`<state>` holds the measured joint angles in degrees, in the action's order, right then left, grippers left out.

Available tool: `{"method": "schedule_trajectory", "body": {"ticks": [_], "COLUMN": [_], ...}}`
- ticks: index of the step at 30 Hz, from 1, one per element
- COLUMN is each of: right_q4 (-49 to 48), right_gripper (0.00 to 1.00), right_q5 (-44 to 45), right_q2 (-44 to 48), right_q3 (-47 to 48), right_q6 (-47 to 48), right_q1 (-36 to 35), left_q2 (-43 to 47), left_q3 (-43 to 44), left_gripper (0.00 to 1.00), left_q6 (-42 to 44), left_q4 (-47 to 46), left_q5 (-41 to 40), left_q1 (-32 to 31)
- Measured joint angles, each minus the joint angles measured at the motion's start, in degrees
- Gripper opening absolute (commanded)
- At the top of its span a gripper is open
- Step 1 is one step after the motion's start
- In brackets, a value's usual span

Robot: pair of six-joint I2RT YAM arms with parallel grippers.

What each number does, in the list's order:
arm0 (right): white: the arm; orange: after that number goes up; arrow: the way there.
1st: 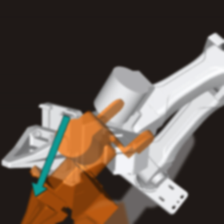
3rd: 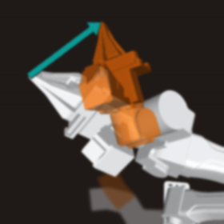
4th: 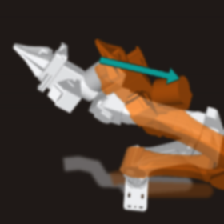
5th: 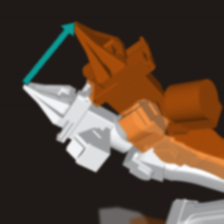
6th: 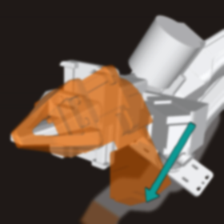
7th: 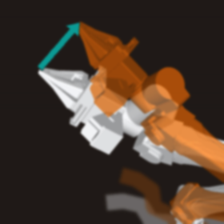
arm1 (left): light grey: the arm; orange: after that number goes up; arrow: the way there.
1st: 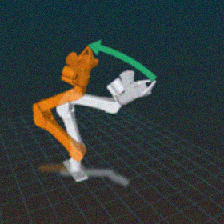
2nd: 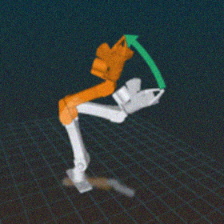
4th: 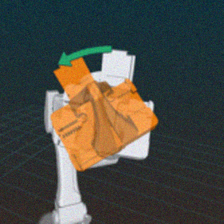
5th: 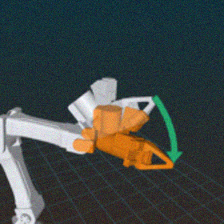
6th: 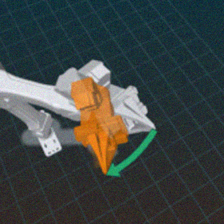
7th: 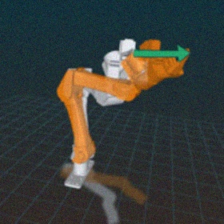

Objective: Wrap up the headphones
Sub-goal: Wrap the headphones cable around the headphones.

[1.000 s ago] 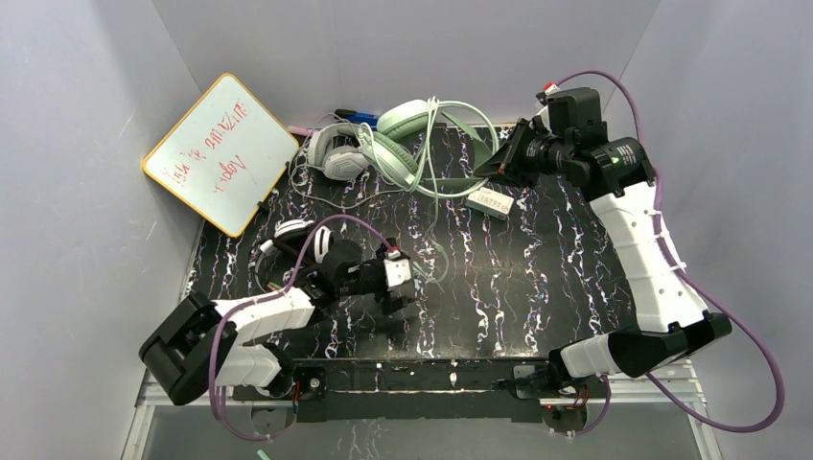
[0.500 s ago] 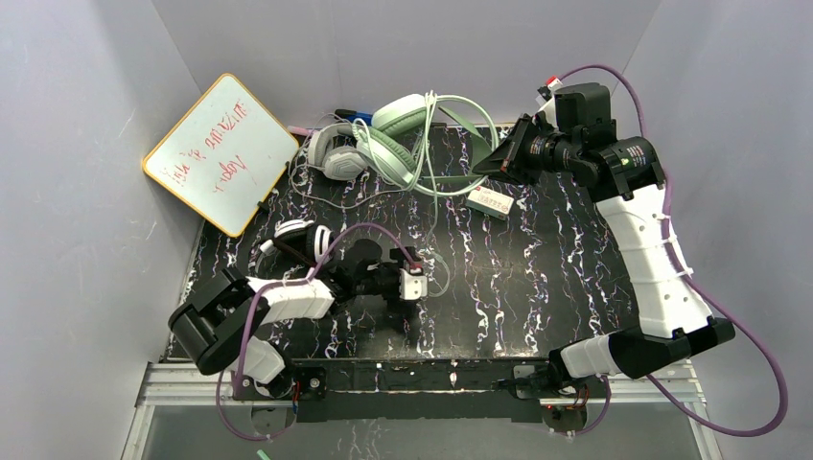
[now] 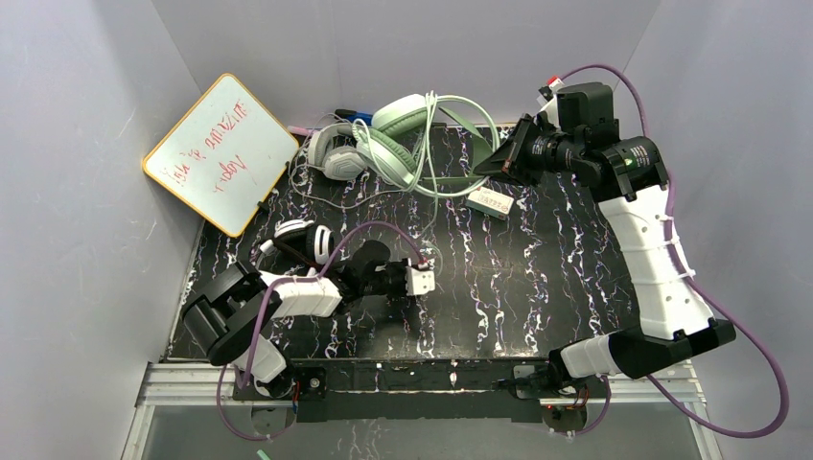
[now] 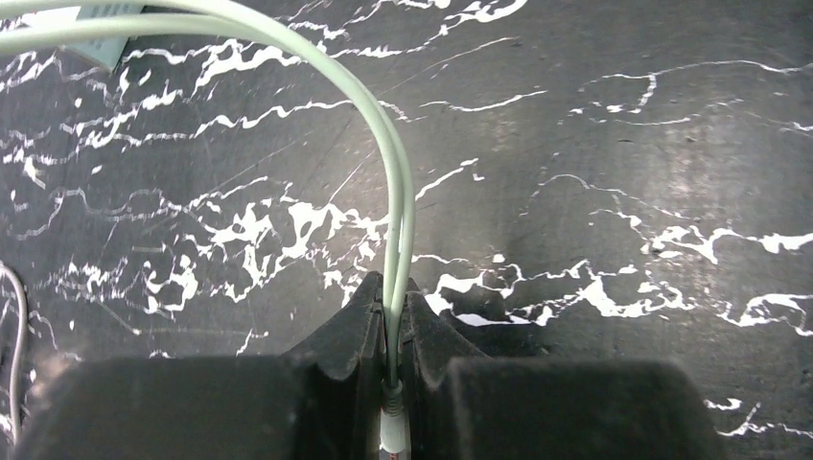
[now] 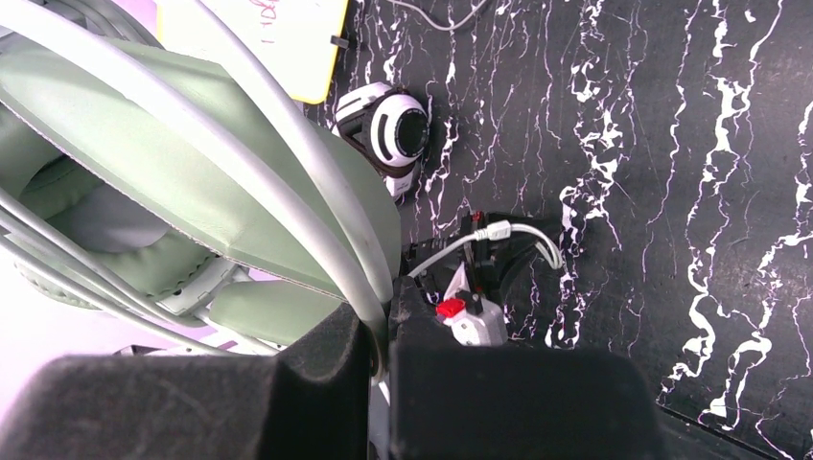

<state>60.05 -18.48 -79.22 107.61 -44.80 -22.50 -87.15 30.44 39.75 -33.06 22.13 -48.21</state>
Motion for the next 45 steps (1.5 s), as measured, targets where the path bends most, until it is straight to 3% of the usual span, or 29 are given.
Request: {"method": "schedule_trajectory", "body": {"ticks": [11, 22, 35, 40, 45], "right_q4": [-0.3, -3.3, 4.8, 6.1, 4.6], "right_gripper": [0.01, 0.01, 0.01, 0.01, 0.01], "right_q5": [-8.2, -22.5, -9.0, -7.6, -13.5], "right_q2": [6.6, 15.1, 10.1, 10.4, 11.1], "right_q3": [-2.9, -12.9, -2.7, -0.8, -1.9], "right_q6": [2.8, 7.4, 12.4, 13.6, 13.7], "right_q1": [0.0, 0.0, 0.1, 0.1, 0.2], "left_q2": [2.1, 2.1, 2.1, 2.1, 1.9], "left_q3": [-5.4, -5.6, -6.9, -7.4, -7.3], "left_gripper": [0.0, 0.0, 0.0, 0.0, 0.0], "left_q6": [-12.6, -25.8, -39.6, -45.1, -47.6], "left_q4": [-10.3, -20.9, -29.6, -33.2, -35.2], "left_q5": [-7.1, -2.6, -2.1, -3.1, -2.8], "left_q1": [3.2, 12.1, 20.1, 23.6, 24.5]}}
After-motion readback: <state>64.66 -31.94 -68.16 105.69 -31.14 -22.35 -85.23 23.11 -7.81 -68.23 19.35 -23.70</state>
